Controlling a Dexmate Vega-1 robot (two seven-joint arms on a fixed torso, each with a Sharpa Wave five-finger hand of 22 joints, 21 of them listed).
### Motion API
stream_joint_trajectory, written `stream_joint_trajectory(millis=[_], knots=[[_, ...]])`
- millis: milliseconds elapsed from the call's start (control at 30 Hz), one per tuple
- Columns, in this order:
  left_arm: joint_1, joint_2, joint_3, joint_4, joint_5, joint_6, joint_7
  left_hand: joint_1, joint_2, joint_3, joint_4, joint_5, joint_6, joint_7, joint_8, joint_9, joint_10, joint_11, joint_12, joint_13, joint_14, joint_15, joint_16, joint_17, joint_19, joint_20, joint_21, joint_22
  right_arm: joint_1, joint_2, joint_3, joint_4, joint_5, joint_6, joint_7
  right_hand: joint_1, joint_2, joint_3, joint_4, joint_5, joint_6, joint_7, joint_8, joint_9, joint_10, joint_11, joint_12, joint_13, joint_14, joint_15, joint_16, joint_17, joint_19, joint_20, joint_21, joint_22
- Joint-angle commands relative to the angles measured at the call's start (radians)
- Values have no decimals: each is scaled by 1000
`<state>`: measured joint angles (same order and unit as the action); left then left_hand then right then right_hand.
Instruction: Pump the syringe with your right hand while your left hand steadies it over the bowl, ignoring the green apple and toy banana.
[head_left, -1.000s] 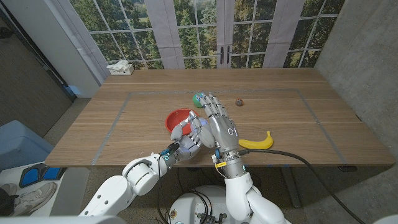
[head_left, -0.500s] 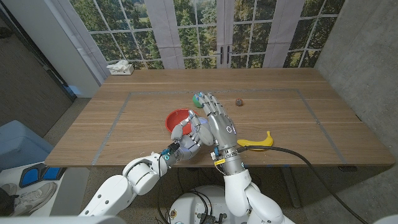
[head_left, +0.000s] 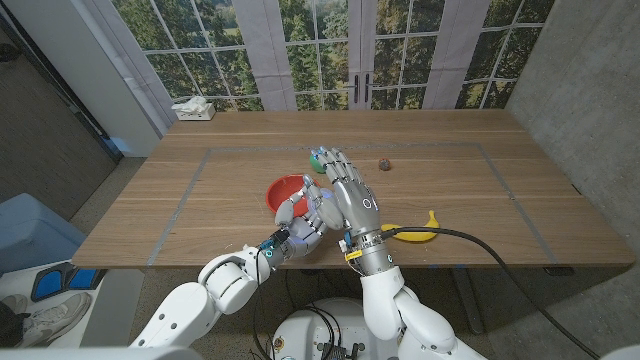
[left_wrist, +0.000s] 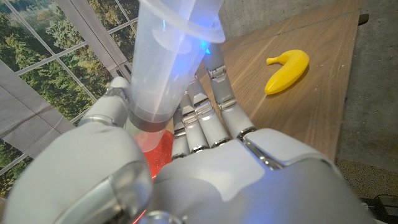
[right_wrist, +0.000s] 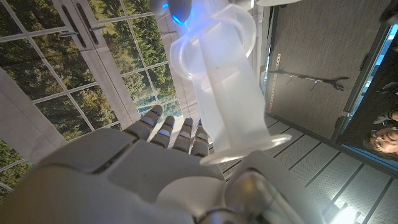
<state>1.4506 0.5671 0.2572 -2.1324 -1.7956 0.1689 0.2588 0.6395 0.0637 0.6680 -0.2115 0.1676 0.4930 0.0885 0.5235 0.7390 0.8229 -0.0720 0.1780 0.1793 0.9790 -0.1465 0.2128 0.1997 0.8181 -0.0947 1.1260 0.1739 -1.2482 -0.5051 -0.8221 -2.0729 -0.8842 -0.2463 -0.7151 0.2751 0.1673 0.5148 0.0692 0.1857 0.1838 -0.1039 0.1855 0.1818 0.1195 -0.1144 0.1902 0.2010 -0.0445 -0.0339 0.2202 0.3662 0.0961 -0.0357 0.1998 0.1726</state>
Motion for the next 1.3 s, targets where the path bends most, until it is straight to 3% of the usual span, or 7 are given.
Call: stream_joint_trajectory(millis=[33,1300], knots=[[9,-6,4,-9,18,-19,8,-13,123,261,126,4,18,-6,85,-2,111,-142,7,3,-3,-86,3,4,2,-88,-1,4,25,1,-5,22,12,29,9,-12,18,-4,-2,4,1,-4,5,1,-9,-2,8,2,-3,-141,8,3,2,-64,3,3],[25,8,-5,-18,20,-17,-16,-23,123,269,117,4,15,1,85,-23,104,-141,3,2,-14,-86,3,4,-3,-93,-3,5,93,52,-50,115,3,-2,10,-9,24,-3,-3,6,-7,-8,2,1,-25,-9,4,2,-12,-147,7,-2,-4,-68,0,3]])
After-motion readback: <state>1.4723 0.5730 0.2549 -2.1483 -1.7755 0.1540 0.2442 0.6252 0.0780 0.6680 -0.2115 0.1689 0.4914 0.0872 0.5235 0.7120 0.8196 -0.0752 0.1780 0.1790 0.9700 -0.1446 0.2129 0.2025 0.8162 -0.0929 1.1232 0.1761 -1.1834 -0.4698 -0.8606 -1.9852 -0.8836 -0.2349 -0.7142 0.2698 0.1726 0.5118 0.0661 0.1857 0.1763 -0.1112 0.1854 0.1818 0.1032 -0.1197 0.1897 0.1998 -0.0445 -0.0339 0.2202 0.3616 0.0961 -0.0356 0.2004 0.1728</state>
